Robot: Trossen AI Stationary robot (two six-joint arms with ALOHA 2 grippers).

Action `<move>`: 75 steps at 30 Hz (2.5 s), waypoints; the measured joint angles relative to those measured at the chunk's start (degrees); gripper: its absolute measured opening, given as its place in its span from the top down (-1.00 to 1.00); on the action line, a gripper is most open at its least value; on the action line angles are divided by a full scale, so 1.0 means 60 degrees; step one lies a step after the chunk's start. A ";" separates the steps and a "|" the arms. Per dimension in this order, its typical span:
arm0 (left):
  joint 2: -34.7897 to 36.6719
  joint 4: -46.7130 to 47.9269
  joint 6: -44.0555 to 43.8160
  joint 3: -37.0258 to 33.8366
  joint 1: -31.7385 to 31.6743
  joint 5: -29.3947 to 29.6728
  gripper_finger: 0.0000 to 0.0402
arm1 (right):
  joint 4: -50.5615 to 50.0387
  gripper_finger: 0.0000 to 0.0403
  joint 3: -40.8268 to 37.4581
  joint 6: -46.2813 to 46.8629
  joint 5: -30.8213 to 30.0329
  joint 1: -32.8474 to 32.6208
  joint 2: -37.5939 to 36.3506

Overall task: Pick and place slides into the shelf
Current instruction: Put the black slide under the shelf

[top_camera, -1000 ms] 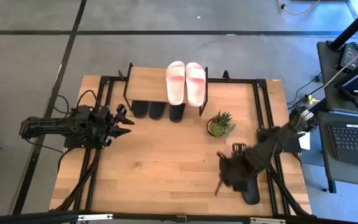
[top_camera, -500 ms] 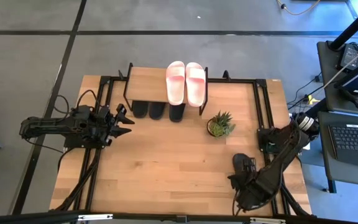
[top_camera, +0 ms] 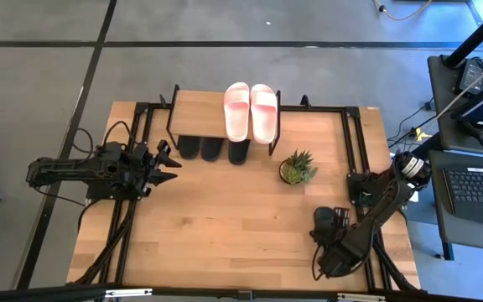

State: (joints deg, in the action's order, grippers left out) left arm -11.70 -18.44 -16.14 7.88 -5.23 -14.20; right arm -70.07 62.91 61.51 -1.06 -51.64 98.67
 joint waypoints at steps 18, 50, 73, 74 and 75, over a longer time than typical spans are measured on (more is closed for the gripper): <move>0.0000 0.0000 0.0033 0.0000 0.0000 0.0000 0.22 | -0.0179 0.91 0.0555 0.0770 -0.0201 0.0089 0.0000; 0.0000 0.0066 0.0019 0.0000 0.0004 -0.0068 0.22 | 0.0401 0.94 0.4762 -0.4903 -0.1422 0.6608 0.0487; -0.0004 0.1002 0.0036 0.0000 0.0000 -0.0036 0.22 | 0.1179 0.94 0.4809 -0.6866 -0.1727 0.8731 0.2441; -0.0004 0.1002 0.0036 0.0000 0.0004 -0.0036 0.22 | 0.1181 0.94 0.4809 -0.6857 -0.1882 0.8752 0.2441; -0.0004 0.1002 0.0036 0.0000 0.0004 -0.0036 0.22 | 0.1169 0.94 0.4820 -0.6855 -0.2045 0.8774 0.2441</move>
State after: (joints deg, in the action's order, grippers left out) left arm -11.73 -12.43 -15.92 7.88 -5.21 -14.41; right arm -63.06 91.83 20.38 -13.33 1.01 113.32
